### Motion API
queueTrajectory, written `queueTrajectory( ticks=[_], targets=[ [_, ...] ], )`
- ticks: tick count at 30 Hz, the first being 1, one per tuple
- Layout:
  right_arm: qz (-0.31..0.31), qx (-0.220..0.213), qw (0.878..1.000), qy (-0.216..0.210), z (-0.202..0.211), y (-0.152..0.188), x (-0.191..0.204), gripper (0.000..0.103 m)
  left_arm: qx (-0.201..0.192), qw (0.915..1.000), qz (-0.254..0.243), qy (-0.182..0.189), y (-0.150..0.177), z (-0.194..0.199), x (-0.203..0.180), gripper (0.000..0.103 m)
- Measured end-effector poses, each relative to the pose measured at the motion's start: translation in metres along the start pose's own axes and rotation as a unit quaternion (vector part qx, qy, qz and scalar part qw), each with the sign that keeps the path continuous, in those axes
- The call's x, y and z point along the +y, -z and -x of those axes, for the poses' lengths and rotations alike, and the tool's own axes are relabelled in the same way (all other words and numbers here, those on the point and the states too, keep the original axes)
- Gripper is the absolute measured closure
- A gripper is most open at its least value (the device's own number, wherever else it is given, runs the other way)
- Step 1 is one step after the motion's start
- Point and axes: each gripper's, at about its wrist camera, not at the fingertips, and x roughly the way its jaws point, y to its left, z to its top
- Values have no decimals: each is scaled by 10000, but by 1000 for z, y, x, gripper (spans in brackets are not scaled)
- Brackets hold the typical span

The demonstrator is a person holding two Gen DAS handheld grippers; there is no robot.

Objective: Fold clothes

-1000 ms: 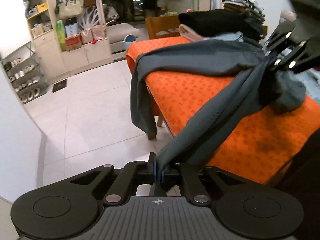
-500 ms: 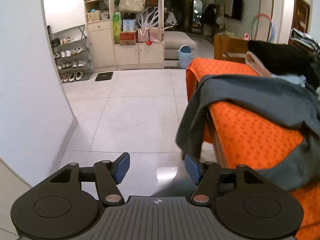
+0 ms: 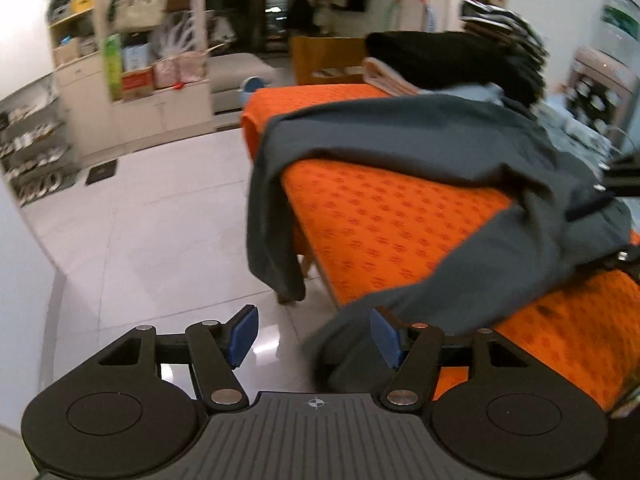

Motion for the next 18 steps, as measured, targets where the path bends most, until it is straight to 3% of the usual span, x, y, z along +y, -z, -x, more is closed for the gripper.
queueTrajectory(
  ticks=[7, 10, 16, 18],
  targets=[
    [1012, -46, 9945, -280, -38, -26, 26, 46, 15, 9985, -528, 173, 6, -2, -24, 35],
    [1396, -58, 9895, -369, -52, -34, 35, 52, 28, 9975, -670, 222, 11, 1, -30, 34],
    [1721, -171, 9824, -709, -64, -53, 43, 55, 107, 9971, -728, 176, 22, 4, -36, 34],
    [1786, -186, 9797, -889, -67, -59, 46, 62, 122, 9978, -639, 145, 24, 6, -34, 34]
  ],
)
